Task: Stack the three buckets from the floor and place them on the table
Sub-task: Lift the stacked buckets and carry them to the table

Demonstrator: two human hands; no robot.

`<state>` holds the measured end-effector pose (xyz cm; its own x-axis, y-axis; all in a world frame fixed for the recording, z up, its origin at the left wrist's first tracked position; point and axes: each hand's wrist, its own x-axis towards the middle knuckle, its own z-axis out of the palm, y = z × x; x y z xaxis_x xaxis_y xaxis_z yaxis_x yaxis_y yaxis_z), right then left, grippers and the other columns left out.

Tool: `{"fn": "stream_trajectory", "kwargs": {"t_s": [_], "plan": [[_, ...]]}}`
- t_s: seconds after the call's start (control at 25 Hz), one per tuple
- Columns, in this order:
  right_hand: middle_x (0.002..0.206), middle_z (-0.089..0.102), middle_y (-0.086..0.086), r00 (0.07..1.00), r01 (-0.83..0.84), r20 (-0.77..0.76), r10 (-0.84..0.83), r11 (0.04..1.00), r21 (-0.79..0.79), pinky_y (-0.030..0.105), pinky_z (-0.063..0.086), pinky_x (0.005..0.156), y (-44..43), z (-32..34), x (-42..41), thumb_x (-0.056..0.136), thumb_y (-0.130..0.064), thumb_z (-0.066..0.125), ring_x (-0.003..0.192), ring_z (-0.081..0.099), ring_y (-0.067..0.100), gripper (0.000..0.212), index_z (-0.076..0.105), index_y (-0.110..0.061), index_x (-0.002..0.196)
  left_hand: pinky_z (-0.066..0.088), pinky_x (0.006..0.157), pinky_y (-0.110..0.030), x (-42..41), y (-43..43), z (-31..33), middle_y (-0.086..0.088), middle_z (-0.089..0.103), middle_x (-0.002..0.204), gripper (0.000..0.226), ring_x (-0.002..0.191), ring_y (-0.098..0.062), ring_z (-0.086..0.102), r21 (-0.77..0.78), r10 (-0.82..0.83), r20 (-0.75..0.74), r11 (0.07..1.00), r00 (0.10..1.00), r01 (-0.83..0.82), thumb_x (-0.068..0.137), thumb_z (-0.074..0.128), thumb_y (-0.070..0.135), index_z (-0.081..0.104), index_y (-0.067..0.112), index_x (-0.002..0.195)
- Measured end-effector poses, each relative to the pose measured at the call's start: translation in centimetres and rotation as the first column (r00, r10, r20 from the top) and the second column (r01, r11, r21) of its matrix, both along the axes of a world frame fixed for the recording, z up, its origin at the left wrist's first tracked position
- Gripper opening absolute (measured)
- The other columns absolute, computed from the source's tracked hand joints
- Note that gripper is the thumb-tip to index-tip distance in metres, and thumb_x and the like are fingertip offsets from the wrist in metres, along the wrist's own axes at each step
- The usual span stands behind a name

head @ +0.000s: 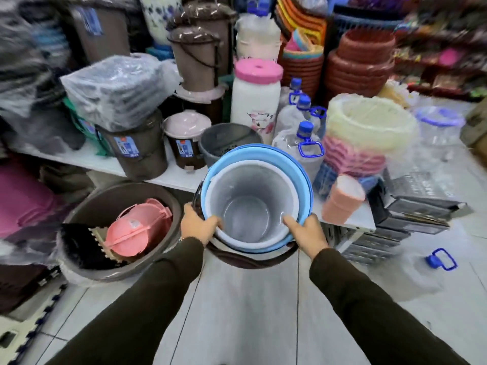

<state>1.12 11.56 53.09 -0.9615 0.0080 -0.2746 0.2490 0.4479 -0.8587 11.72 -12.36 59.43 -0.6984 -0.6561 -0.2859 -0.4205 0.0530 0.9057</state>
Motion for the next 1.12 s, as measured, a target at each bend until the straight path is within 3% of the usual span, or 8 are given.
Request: {"fn": "stream_trajectory", "kwargs": {"t_s": [0.16, 0.32, 0.4, 0.48, 0.68, 0.84, 1.04, 1.12], "plan": [[0.108, 0.071, 0.012, 0.984, -0.005, -0.178, 0.009, 1.000, 0.024, 0.040, 0.055, 0.093, -2.0, 11.1, -2.8, 0.054, -0.067, 0.064, 0.103, 0.068, 0.025, 0.081, 0.067, -0.009, 0.110, 0.045, 0.054, -0.017, -2.5, -1.5, 9.5, 0.001, 0.058, 0.078, 0.081, 0.070, -0.017, 0.053, -0.048, -0.023, -0.126, 0.999, 0.992, 0.017, 0.061, 0.076, 0.008, 0.040, 0.000, 0.133], [0.104, 0.073, 0.013, 0.943, -0.034, -0.333, 0.026, 0.999, -0.019, 0.042, 0.055, 0.092, -5.7, 20.4, -7.1, 0.052, -0.062, 0.059, 0.099, 0.069, 0.027, 0.078, 0.069, -0.005, 0.105, 0.053, 0.069, -0.029, -8.1, -4.7, 15.8, -0.012, 0.063, 0.111, 0.076, 0.091, -0.026, 0.058, -0.064, -0.027, -0.229, 0.998, 0.973, 0.013, 0.050, 0.076, 0.019, 0.045, 0.000, 0.117], [0.103, 0.073, 0.008, 0.935, -0.052, -0.352, 0.037, 0.998, -0.032, 0.042, 0.054, 0.095, -8.0, 23.1, -10.5, 0.063, -0.052, 0.067, 0.100, 0.068, 0.024, 0.063, 0.071, -0.005, 0.105, 0.047, 0.060, -0.029, -12.0, -6.9, 17.5, -0.010, 0.059, 0.105, 0.053, 0.087, -0.023, 0.056, -0.033, -0.018, -0.260, 0.999, 0.965, 0.010, 0.063, 0.075, 0.007, 0.043, 0.007, 0.104], [0.103, 0.068, 0.006, 0.947, -0.036, -0.320, 0.026, 0.999, -0.024, 0.038, 0.051, 0.097, -10.5, 24.6, -14.4, 0.077, -0.040, 0.072, 0.100, 0.063, 0.020, 0.050, 0.069, -0.004, 0.111, 0.043, 0.067, -0.030, -16.5, -9.6, 18.5, -0.010, 0.057, 0.104, 0.048, 0.088, -0.024, 0.056, -0.039, -0.036, -0.262, 0.999, 0.964, 0.027, 0.067, 0.073, 0.005, 0.044, 0.007, 0.105], [0.103, 0.075, 0.012, 0.985, -0.036, -0.167, 0.040, 0.999, 0.022, 0.044, 0.057, 0.089, -16.6, 21.0, -26.7, 0.055, -0.066, 0.069, 0.096, 0.070, 0.030, 0.076, 0.070, -0.007, 0.104, 0.041, 0.073, -0.033, -27.2, -16.1, 17.5, -0.008, 0.052, 0.109, 0.069, 0.092, -0.023, 0.048, -0.064, -0.076, -0.108, 0.996, 0.991, 0.070, 0.072, 0.073, 0.013, 0.040, -0.002, 0.131], [0.099, 0.070, 0.016, 1.000, 0.002, -0.014, -0.001, 0.997, 0.080, 0.043, 0.057, 0.086, -20.4, 17.2, -30.3, 0.077, -0.049, 0.074, 0.097, 0.069, 0.033, 0.054, 0.070, -0.004, 0.107, 0.050, 0.064, -0.035, -33.7, -20.3, 12.5, -0.020, 0.064, 0.119, 0.081, 0.097, -0.033, 0.063, 0.001, -0.127, 0.044, 0.992, 0.991, 0.127, 0.051, 0.074, 0.024, 0.052, -0.003, 0.124], [0.102, 0.074, 0.016, 0.986, 0.027, 0.161, -0.051, 0.989, 0.147, 0.047, 0.059, 0.084, -22.7, 7.6, -33.4, 0.047, -0.065, 0.064, 0.093, 0.071, 0.034, 0.080, 0.071, -0.008, 0.104, 0.053, 0.060, -0.033, -36.8, -22.7, 4.1, -0.020, 0.070, 0.103, 0.073, 0.084, -0.033, 0.065, 0.095, -0.149, 0.259, 0.987, 0.954, 0.128, 0.045, 0.075, 0.022, 0.060, -0.005, 0.112], [0.103, 0.074, 0.018, 0.978, 0.038, 0.192, -0.077, 0.980, 0.197, 0.044, 0.059, 0.083, -23.6, 5.7, -33.4, 0.054, -0.059, 0.070, 0.095, 0.071, 0.034, 0.076, 0.070, -0.004, 0.106, 0.049, 0.065, -0.031, -37.5, -22.9, 1.5, -0.021, 0.069, 0.104, 0.059, 0.084, -0.031, 0.061, 0.084, -0.161, 0.341, 0.986, 0.926, 0.141, 0.056, 0.074, 0.018, 0.064, -0.006, 0.109]]}}
